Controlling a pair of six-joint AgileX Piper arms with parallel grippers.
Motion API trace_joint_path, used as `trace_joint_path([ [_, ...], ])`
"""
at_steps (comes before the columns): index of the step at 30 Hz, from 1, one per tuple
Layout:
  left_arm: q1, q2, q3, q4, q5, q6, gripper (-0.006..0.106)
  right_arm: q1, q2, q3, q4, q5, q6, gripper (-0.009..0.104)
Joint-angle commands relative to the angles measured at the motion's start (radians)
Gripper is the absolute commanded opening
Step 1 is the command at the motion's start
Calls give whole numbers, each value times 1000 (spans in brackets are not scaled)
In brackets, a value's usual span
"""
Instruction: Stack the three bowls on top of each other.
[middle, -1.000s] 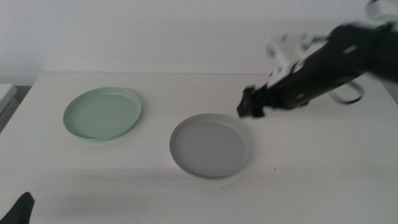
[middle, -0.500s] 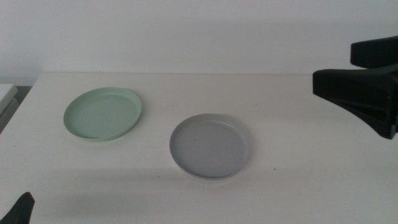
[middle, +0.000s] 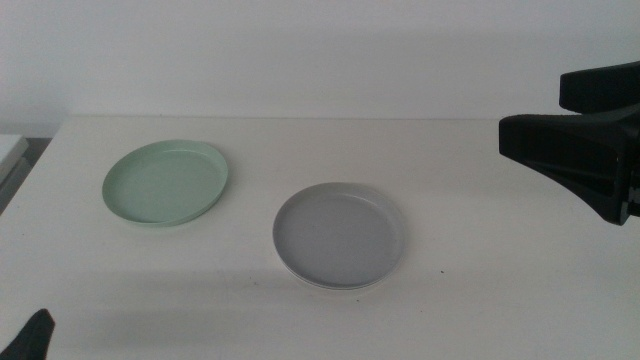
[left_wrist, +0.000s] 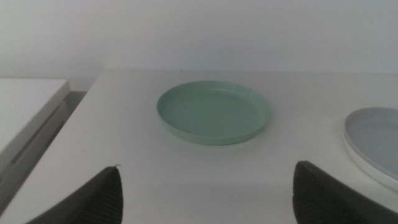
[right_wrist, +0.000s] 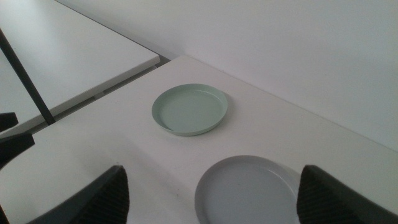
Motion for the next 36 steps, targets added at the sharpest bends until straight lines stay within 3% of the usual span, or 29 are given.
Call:
trace_joint_path([
  [1,19,19,-41,5,10,-4,94,2,-3,2,1,-10,1,89],
  [4,73,155,-222,-47,127,-4,94,2,-3,2,1,-10,1,89],
  [7,119,344,-472,-127,412,-4,94,2,-3,2,1,-10,1,89],
  [11,138,533,-749,-155,813,-4,94,2,-3,2,5,-10,-1,89],
  [14,138,620,-856,-177,956,-4,94,2,-3,2,5,-10,-1,89],
  [21,138,663,-911,-191,630,-14,94,2,-3,2,5,-10,-1,89],
  [30,138,1031,-1035,-150,708,-14,94,2,-3,2,5,-10,-1,89],
  [36,138,1289,-1131,-71,551,25,94,2,-3,2,5,-10,-1,89],
])
